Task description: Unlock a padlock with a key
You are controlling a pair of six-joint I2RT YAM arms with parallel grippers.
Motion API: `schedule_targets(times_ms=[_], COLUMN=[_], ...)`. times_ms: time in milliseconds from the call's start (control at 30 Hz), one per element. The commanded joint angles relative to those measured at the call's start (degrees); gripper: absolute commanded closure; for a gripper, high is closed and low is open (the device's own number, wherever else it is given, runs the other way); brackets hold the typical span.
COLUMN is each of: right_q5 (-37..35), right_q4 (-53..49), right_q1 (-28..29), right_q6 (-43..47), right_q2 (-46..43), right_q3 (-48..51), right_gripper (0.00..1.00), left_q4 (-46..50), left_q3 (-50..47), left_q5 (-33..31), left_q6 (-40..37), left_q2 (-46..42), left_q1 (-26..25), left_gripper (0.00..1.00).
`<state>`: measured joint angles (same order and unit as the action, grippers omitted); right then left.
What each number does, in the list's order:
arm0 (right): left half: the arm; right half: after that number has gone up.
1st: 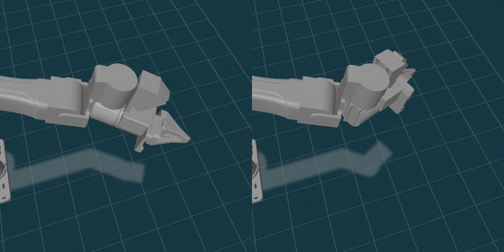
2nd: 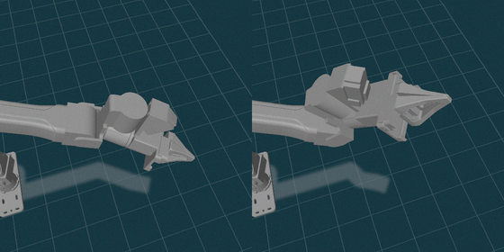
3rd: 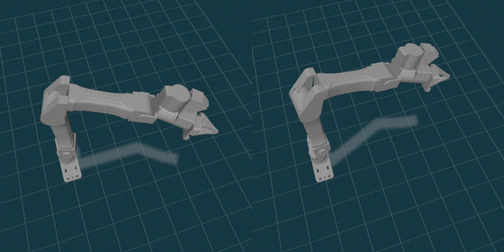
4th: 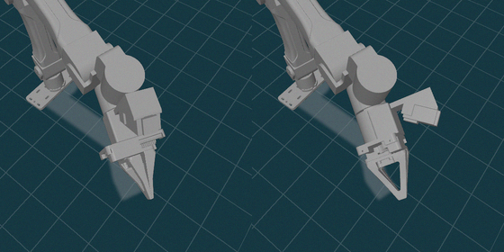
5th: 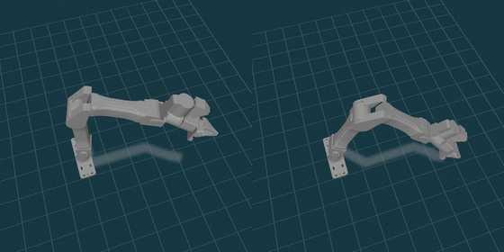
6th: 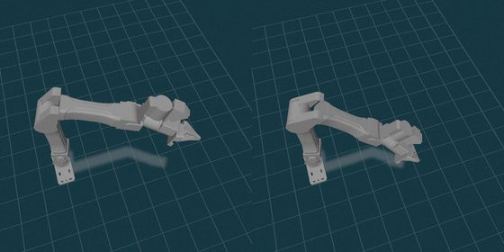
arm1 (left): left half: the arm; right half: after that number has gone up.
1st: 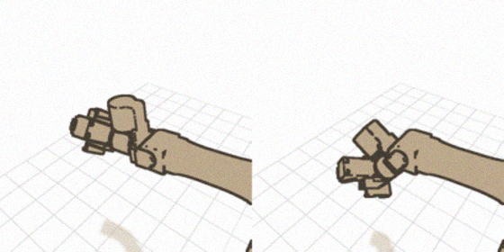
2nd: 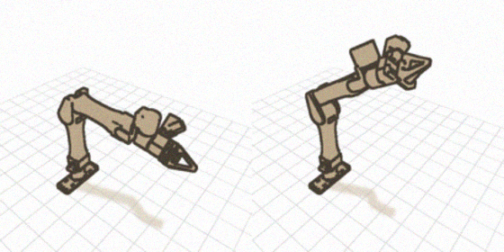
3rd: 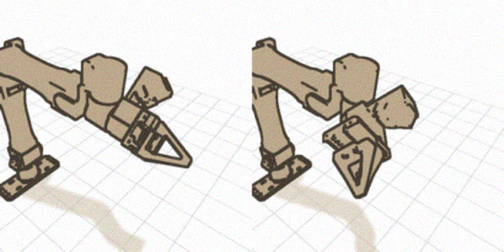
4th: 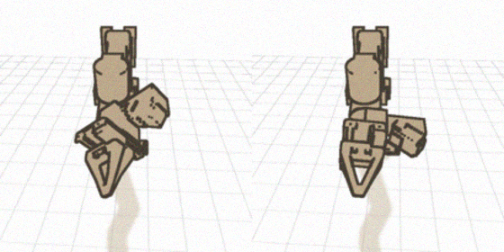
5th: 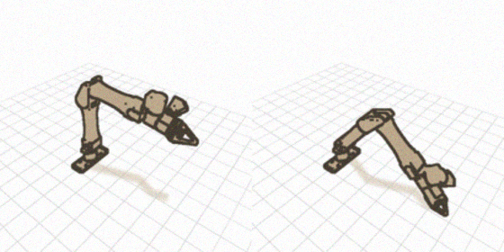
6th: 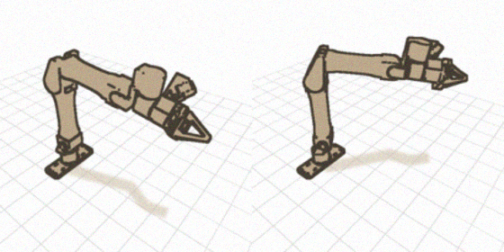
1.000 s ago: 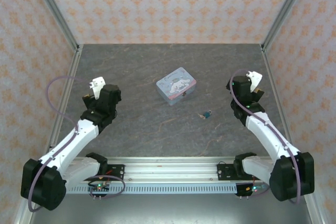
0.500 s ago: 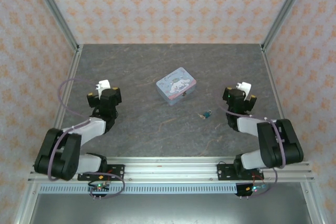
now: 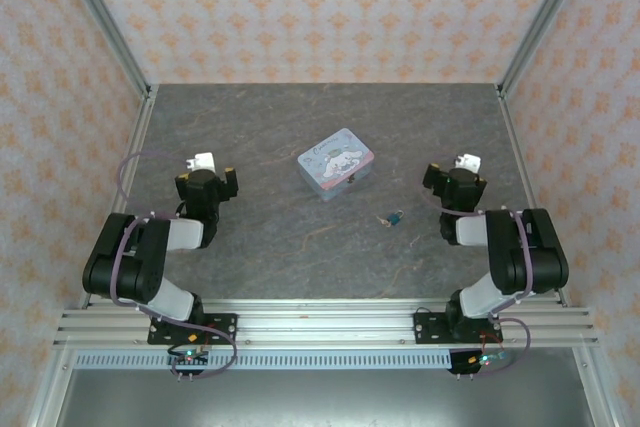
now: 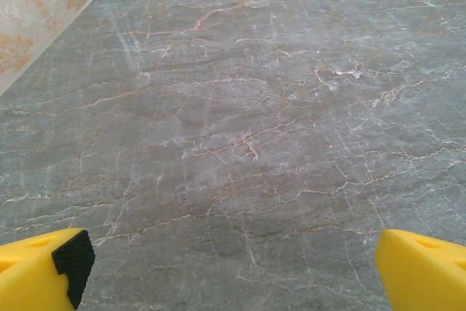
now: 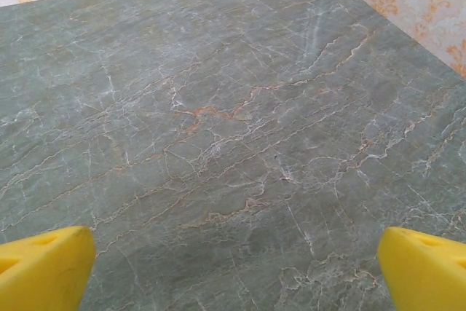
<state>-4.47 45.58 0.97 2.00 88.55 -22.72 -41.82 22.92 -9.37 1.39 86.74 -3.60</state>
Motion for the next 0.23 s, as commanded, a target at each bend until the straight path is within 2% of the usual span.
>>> schedule_targets(times_ms=[0,100,200], right_q5=[0.6,2.8,3.9], right_q4=[1.8,-1.3,1.4], right_q1=[0.1,-0.1,0.0], right_q6=[-0.7,0.0,0.4], right_q2=[-1.3,-0.5,-1.3], right_q3=[0.1,-1.9,0.0], right_gripper=[0.01,0.01,0.01], left_q4=[-1.5,-1.3,-1.5], left_q3=[1.1,1.2,1.2], left_q5=[0.3,0.3,0.3], left_q6=[-1.0,-1.1,-1.1], left_q2=[-0.9,-0.9,-0.9], left_q1=[0.6,0.5,0.6], left_gripper=[0.0,0.0,0.0])
